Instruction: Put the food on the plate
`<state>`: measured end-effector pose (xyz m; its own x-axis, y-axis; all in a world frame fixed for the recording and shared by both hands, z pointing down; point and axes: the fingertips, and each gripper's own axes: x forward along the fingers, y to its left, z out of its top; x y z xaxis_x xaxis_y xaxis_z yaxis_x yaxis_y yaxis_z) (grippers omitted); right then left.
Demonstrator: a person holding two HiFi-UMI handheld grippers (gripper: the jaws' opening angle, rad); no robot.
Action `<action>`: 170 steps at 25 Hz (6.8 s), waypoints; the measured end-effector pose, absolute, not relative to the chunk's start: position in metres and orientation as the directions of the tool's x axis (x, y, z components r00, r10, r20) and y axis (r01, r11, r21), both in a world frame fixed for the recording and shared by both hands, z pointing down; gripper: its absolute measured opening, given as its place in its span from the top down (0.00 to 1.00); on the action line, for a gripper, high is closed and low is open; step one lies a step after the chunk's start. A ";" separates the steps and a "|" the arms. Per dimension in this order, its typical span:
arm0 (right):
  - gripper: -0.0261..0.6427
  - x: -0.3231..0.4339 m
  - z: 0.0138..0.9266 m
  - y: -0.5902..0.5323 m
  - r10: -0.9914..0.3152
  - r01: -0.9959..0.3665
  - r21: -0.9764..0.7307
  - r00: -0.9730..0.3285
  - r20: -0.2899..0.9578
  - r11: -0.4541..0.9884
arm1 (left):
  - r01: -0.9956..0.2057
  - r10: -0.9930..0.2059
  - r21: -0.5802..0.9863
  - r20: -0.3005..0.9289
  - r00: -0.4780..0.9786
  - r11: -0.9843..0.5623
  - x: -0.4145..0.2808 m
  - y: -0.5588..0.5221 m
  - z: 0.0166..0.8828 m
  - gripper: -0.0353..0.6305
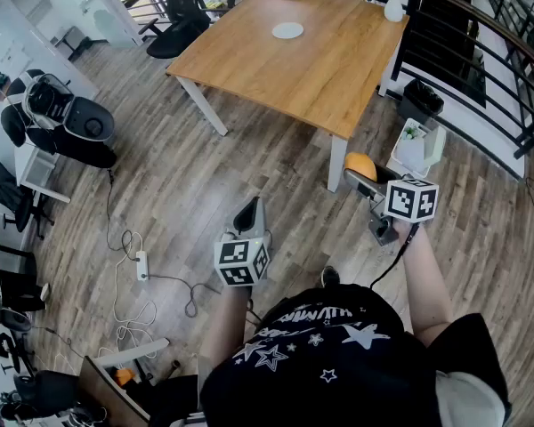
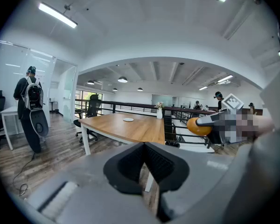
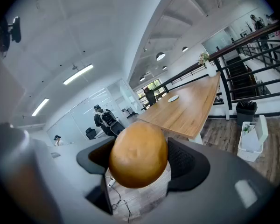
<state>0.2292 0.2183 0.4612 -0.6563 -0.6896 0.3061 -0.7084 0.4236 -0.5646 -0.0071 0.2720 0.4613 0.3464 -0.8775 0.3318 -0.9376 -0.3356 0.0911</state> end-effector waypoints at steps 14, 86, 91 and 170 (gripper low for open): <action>0.43 0.229 0.473 0.207 -0.652 -0.693 -0.566 -0.685 0.325 0.447 | -0.939 -0.874 0.087 0.344 0.343 -0.334 0.008 0.266 0.470 0.94; 0.43 0.129 0.473 -0.052 -0.766 -0.806 -0.547 -0.493 0.411 0.225 | -0.842 -0.765 0.225 0.351 0.539 -0.490 -0.127 -0.036 0.493 0.94; 0.43 0.116 0.465 -0.060 -0.774 -0.810 -0.539 -0.490 0.402 0.233 | -0.831 -0.751 0.228 0.355 0.556 -0.507 -0.142 -0.044 0.497 0.94; 0.43 0.150 0.503 -0.540 -0.834 -0.888 -0.418 -0.374 0.407 0.194 | -0.787 -0.698 0.159 0.382 0.606 -0.597 -0.100 -0.456 0.463 0.94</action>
<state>0.1504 -0.5401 0.5035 -0.3738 -0.8336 0.4068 -0.8876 0.1941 -0.4177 -0.1002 -0.4560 0.4630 0.6064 -0.6976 0.3815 -0.7865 -0.5967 0.1591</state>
